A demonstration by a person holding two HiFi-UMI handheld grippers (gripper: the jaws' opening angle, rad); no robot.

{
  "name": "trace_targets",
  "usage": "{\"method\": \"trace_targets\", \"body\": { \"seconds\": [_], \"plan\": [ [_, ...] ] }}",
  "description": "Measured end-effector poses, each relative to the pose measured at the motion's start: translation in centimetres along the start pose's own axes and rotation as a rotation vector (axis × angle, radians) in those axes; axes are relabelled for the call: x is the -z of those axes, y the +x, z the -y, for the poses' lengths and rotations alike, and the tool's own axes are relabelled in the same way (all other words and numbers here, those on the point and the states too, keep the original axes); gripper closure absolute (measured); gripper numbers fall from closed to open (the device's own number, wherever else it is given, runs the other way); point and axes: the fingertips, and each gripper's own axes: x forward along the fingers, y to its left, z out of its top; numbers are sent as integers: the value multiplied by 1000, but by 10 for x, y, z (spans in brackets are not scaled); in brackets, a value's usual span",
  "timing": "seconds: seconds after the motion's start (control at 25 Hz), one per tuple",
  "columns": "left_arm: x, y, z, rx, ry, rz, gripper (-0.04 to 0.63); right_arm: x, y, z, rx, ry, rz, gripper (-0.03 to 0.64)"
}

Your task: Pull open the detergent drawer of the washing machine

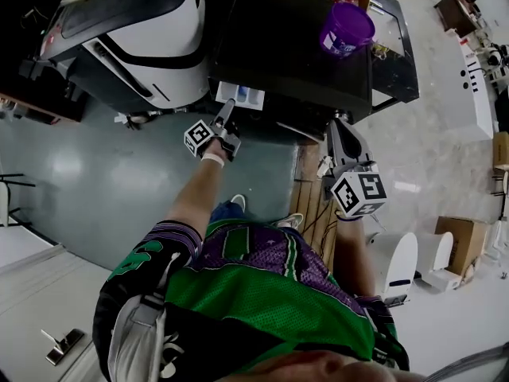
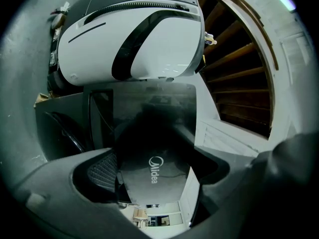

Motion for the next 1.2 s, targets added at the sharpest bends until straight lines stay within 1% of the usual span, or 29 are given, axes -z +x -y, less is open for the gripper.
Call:
{"method": "trace_targets", "body": {
  "seconds": [0.16, 0.32, 0.6, 0.92, 1.2],
  "plan": [
    [4, -6, 1, 1, 0, -2, 163, -9, -10, -2, -4, -3, 17, 615],
    [7, -11, 3, 3, -7, -20, 163, -17, -18, -4, -4, -9, 35, 615],
    [14, -25, 6, -10, -20, -37, 163, -28, -28, -6, -9, 2, 59, 615],
    [23, -41, 8, -17, -20, -63, 163, -37, -27, -16, -43, 4, 77, 615],
    [31, -57, 7, -15, -19, -79, 163, -42, -19, -24, -84, -20, 66, 615]
  ]
}}
